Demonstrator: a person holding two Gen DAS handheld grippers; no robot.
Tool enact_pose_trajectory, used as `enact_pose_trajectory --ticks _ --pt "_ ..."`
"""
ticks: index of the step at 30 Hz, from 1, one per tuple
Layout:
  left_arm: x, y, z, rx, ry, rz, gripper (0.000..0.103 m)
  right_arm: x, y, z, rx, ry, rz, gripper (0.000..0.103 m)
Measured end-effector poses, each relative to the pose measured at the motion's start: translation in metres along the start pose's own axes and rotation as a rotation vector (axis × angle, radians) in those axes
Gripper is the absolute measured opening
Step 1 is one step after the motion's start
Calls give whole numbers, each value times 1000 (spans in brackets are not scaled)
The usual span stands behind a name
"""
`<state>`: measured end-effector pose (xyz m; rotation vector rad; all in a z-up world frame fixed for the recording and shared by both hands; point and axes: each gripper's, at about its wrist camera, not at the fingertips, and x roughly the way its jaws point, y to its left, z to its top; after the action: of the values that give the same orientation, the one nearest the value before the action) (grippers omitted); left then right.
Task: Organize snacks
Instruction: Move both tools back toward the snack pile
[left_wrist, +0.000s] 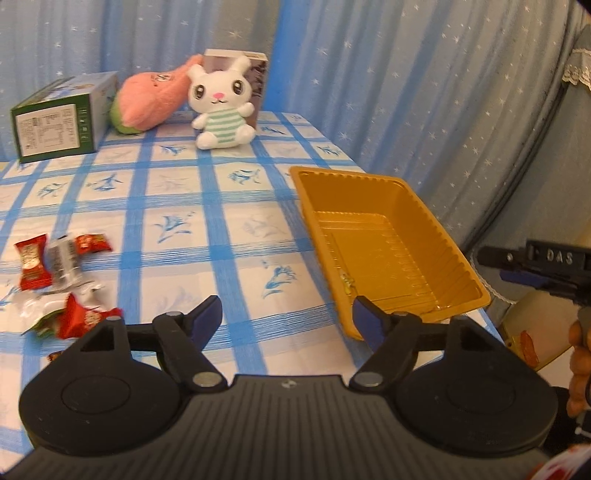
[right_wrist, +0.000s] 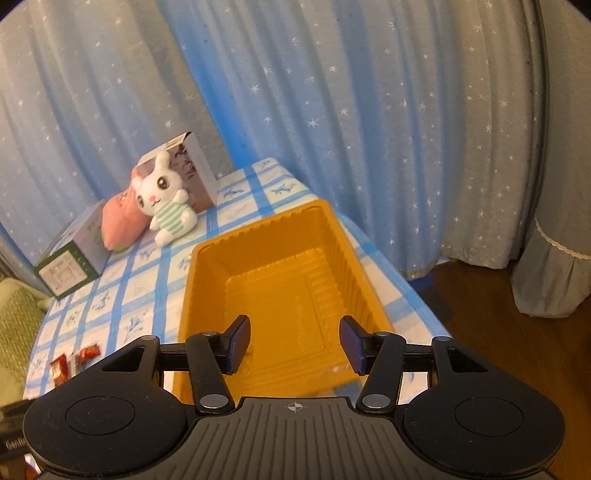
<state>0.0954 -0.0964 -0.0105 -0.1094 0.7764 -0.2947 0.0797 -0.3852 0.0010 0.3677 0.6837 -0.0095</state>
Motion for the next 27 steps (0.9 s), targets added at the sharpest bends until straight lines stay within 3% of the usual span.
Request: enact_pose_trajectory --ticks 12,27 --pt "-51 32 -16 -9 -85 32 87 -21 65 -40 -154 42 30 54" --pt "-97 96 -49 -24 -12 181 87 -9 136 -83 -275 102 147 54"
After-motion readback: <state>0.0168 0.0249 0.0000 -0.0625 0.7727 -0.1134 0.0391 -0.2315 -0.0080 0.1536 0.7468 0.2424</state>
